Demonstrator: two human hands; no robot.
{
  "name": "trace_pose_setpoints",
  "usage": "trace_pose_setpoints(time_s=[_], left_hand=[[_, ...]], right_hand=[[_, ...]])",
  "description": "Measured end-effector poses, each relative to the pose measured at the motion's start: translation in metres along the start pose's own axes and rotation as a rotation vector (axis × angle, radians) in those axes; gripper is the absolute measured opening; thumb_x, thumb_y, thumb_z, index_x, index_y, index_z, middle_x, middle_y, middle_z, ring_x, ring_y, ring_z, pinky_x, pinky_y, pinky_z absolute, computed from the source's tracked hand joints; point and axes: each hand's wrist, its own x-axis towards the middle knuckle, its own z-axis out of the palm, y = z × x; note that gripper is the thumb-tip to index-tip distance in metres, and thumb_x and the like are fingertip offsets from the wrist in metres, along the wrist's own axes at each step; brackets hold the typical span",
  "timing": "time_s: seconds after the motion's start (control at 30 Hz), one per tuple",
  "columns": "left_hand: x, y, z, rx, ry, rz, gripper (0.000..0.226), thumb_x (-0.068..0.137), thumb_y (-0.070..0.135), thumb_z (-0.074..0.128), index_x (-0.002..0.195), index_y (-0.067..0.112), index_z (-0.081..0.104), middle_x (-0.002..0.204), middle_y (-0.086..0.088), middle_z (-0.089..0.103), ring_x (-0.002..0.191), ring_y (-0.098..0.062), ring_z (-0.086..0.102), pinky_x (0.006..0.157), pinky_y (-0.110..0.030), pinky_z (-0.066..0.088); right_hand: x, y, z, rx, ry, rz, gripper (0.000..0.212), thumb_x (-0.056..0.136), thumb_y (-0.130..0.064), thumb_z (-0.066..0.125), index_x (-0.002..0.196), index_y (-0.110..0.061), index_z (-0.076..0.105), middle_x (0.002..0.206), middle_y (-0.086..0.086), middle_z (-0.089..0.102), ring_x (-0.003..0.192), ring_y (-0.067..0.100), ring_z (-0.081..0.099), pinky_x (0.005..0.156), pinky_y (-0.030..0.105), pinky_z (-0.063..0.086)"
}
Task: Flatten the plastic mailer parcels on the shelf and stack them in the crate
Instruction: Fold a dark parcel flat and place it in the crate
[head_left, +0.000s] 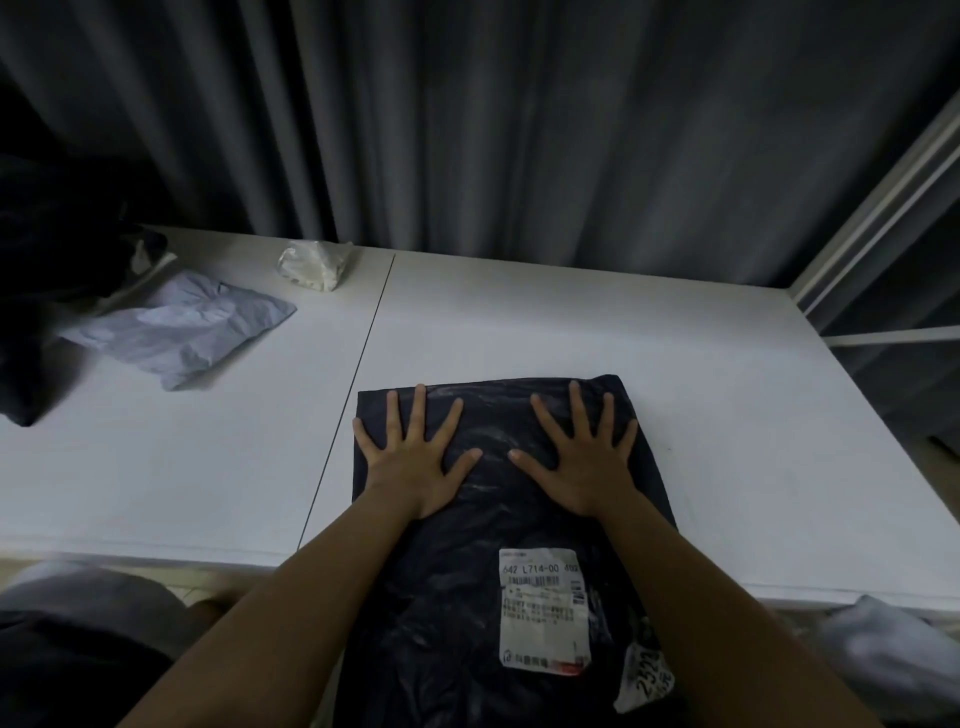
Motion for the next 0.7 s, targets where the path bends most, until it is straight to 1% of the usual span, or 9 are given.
trace_pose_setpoints(time_s=[0.13,0.3,0.37,0.53,0.7], left_hand=[[0.001,0.001,-0.001,0.001,-0.002,-0.012,0.071,0.085,0.077,0.007,0.143,0.049,-0.021,0.155,-0.001,-0.031,0.140,-0.032,-0.031,0.104,-0.069,-0.014],[0.002,0.001,-0.001,-0.002,-0.019,-0.019,0.072,0.084,0.078,0.008,0.144,0.049,-0.020,0.155,-0.002,-0.030,0.140,-0.033,-0.031,0.105,-0.069,-0.014],[0.002,0.000,-0.003,-0.005,-0.021,-0.020,0.072,0.084,0.078,0.009,0.144,0.049,-0.020,0.155,-0.002,-0.031,0.140,-0.032,-0.031,0.105,-0.069,-0.015],[0.007,0.000,-0.002,0.000,-0.029,-0.023,0.073,0.084,0.078,0.010,0.144,0.050,-0.020,0.155,-0.002,-0.030,0.140,-0.032,-0.030,0.105,-0.069,-0.015],[0.014,0.000,-0.006,0.007,-0.056,-0.029,0.073,0.084,0.079,0.010,0.143,0.049,-0.021,0.155,-0.002,-0.031,0.140,-0.032,-0.030,0.104,-0.069,-0.014]], right_hand=[[0.003,0.001,-0.003,0.000,-0.037,0.030,0.095,0.061,-0.095,0.011,0.139,-0.054,-0.025,0.151,-0.003,-0.038,0.139,0.037,-0.031,0.109,0.065,-0.014],[0.013,0.008,-0.015,-0.012,-0.132,0.084,0.112,0.054,-0.099,0.023,0.142,-0.048,-0.025,0.154,0.004,-0.032,0.143,0.037,-0.022,0.110,0.064,-0.006],[0.015,0.010,-0.020,-0.001,-0.138,0.103,0.116,0.053,-0.099,0.024,0.144,-0.046,-0.024,0.155,0.006,-0.030,0.143,0.037,-0.021,0.110,0.063,-0.005],[0.014,0.011,-0.014,0.013,-0.113,0.112,0.116,0.050,-0.101,0.018,0.144,-0.046,-0.022,0.155,0.006,-0.030,0.143,0.036,-0.023,0.110,0.065,-0.012],[0.019,0.010,-0.021,0.034,-0.096,0.093,0.114,0.053,-0.098,0.020,0.146,-0.045,-0.020,0.155,0.006,-0.029,0.141,0.037,-0.026,0.109,0.064,-0.015]])
